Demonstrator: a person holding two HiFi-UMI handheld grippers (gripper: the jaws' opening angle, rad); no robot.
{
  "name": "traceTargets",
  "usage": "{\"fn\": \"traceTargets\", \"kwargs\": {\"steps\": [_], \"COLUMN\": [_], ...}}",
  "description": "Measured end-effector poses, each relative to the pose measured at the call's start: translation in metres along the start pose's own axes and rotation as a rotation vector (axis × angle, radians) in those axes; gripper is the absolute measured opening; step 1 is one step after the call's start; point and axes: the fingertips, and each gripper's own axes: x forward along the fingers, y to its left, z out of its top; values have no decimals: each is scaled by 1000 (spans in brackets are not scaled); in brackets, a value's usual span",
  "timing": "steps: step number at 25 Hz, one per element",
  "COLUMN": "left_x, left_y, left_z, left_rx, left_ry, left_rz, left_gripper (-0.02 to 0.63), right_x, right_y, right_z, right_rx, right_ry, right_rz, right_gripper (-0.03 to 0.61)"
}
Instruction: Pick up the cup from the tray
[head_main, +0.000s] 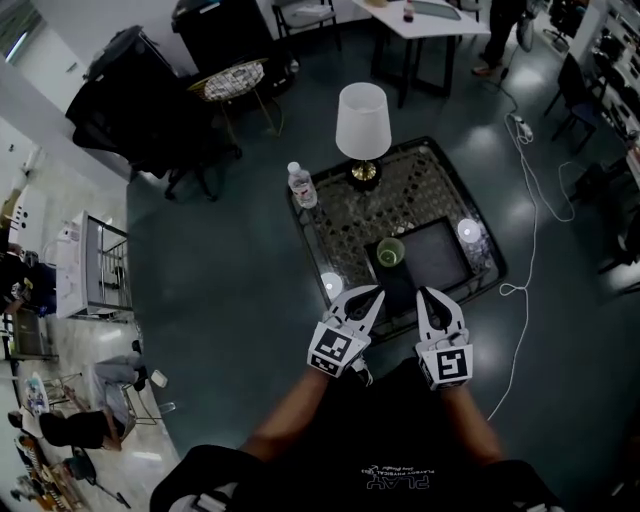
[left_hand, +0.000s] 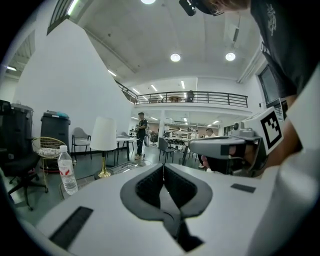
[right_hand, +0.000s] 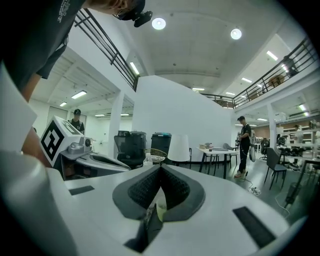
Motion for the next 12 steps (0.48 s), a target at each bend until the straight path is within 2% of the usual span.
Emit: {"fn": "traceTargets", "kwargs": {"steps": [4,12], "left_x": [13,42], "left_y": [6,19], "left_z": [-6,-16], "left_rx": [-14,-19], "left_ry": [19,29], "left_rz": [8,52], "left_gripper": [11,11], "right_x": [9,22], "right_y": [-9,-32], "right_z": [-3,-22], "right_rx": [31,66], "right_ry": [9,32], "right_rz": [-10,37], "right_gripper": [8,8]}}
